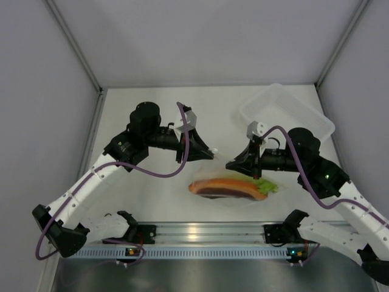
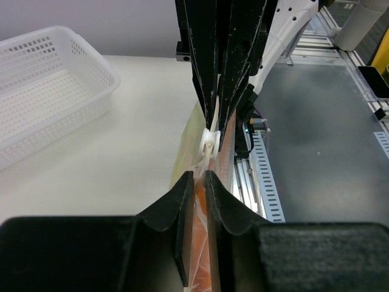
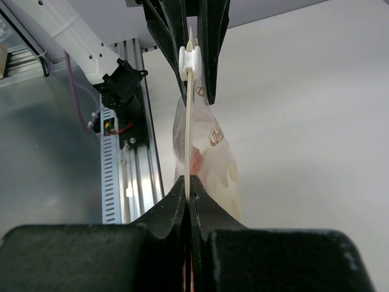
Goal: Open the zip-top bag and remove the fake food
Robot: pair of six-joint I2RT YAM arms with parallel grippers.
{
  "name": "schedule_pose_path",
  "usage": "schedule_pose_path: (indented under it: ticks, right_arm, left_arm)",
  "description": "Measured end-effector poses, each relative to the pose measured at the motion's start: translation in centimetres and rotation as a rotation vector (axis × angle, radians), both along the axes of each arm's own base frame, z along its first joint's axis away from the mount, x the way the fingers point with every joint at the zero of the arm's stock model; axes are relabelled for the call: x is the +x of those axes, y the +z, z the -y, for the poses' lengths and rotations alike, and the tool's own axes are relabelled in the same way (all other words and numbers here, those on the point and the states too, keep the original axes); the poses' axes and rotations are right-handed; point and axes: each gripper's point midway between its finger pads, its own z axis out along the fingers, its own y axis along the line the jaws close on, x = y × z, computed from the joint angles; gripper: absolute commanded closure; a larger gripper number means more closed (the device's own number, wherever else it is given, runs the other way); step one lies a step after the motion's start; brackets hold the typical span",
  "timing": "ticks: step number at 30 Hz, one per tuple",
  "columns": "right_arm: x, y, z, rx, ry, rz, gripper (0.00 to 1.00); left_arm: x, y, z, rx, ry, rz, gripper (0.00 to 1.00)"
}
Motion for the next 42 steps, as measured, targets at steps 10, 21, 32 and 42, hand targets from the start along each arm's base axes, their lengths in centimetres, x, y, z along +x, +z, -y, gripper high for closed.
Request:
schedule_pose_path:
  ticks: [10,21,32,42]
  right_arm:
    - [0.1,0.1,-0.1,0.008,0.000,0.006,1.00]
    - [0.4,-0.2,-0.1,0.006,-0.017,0.007,0.82]
    - [1.7,3.6,-1.7,0.035,0.011,0.034,0.78]
    - [1.9,3.6,-2.9,0.038,0.054,0.000,0.66]
  left_arm:
    - [0.1,0.5,0.2,-0.016,-0.002,-0.006,1.00]
    - [0.1,-0.1,0.3,-0.006,-0.003,-0.025,1.00]
    - [0.5,-0.9,0.5,0.011,0.009,-0.041,1.00]
    - [0.6,-1.3,0.5,0.019,0.012,-0.050,1.00]
